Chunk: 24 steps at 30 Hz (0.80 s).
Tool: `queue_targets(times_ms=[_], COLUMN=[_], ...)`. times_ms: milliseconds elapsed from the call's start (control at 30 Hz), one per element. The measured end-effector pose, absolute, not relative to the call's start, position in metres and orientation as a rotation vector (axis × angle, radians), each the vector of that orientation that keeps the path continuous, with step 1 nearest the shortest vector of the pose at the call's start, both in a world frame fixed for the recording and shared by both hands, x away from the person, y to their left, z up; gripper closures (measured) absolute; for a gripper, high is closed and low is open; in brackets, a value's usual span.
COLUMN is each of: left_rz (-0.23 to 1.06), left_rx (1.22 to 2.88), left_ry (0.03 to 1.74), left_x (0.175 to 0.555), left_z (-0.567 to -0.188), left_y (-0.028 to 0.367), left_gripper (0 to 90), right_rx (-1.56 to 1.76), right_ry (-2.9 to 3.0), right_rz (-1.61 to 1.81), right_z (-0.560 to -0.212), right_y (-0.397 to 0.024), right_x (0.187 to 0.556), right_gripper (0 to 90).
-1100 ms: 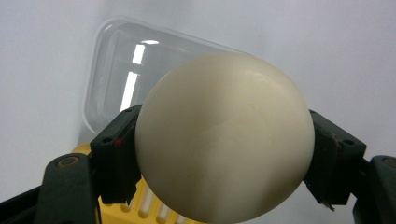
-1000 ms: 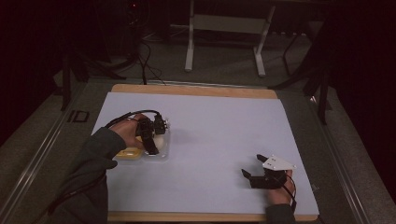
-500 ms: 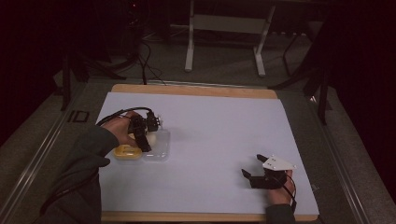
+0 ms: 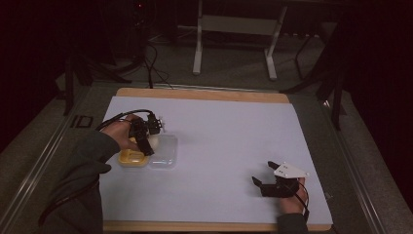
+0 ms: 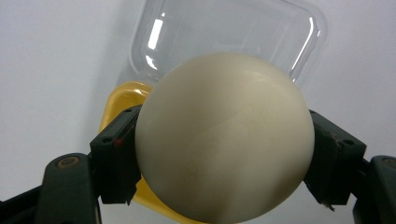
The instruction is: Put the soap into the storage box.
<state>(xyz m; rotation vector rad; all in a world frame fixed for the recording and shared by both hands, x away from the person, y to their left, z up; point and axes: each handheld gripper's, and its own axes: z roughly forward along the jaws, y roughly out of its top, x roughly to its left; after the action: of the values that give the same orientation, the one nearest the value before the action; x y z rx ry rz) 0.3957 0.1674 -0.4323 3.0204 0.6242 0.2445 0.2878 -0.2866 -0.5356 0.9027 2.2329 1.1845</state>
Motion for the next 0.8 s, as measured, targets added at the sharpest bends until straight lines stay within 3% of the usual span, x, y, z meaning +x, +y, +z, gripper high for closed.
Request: queue_targets(times_ms=[800], left_rz=[0.234], left_rx=[3.007], left_ry=[0.733], left_x=[0.399], left_z=[-0.443], left_y=[0.196], left_gripper=[24.5], right_rx=[0.901], right_ry=[2.233], right_rz=[1.182], right_z=[-0.536], right_y=[-0.286], right_x=[0.288], right_gripper=[13.9])
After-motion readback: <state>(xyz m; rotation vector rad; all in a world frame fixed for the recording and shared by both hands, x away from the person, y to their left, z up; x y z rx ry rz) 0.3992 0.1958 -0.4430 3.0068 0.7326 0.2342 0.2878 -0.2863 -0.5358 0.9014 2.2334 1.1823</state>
